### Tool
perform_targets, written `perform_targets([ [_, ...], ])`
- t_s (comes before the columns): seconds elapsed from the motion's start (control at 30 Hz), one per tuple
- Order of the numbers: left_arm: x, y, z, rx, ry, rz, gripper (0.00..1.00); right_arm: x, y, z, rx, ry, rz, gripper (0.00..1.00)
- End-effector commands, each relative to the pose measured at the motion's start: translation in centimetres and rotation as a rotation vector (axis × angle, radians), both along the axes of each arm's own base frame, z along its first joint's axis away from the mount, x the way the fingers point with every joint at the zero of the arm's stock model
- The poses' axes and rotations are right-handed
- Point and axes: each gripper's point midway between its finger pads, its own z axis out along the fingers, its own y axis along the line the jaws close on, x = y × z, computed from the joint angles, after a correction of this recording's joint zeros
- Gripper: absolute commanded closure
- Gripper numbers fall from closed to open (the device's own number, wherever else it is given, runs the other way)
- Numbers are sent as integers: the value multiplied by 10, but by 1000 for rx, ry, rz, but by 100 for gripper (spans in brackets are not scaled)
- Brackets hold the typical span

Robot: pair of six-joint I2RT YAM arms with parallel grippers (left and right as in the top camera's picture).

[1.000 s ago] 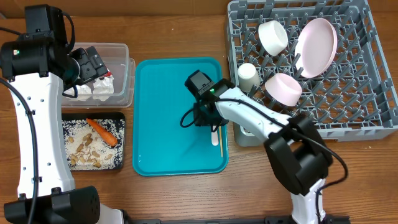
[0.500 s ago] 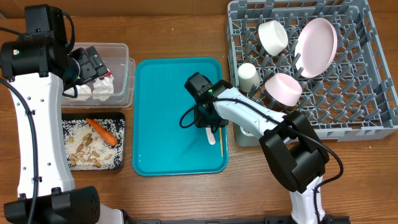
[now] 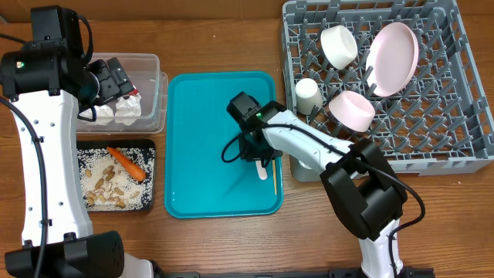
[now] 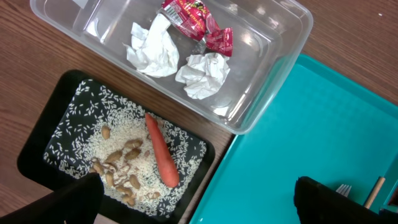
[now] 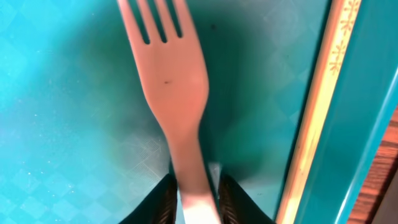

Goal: Sort waste into correct bins and load items into the dishwasher
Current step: 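Close the right gripper on the fork handle and lift it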

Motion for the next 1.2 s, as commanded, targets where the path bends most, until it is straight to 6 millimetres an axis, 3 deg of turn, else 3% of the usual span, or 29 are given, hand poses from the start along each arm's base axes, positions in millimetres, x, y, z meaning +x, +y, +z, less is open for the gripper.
perform_targets([
  [0.0, 0, 0, 8, 16, -19, -17, 0, -1, 2, -2, 3, 4, 7, 76],
  [0.2, 0, 0, 8, 16, -19, -17, 0, -1, 2, -1, 4, 4, 7, 92],
  [0.6, 0, 0, 8, 16, -19, -17, 0, 11, 12, 21, 29, -23, 8, 96],
  [0.97, 0, 0, 8, 16, -19, -17, 0, 28, 26, 79, 72, -89, 65, 96],
  [1.17, 0, 0, 8, 16, -19, -18, 0, 33, 24, 104, 86, -134, 84, 96],
])
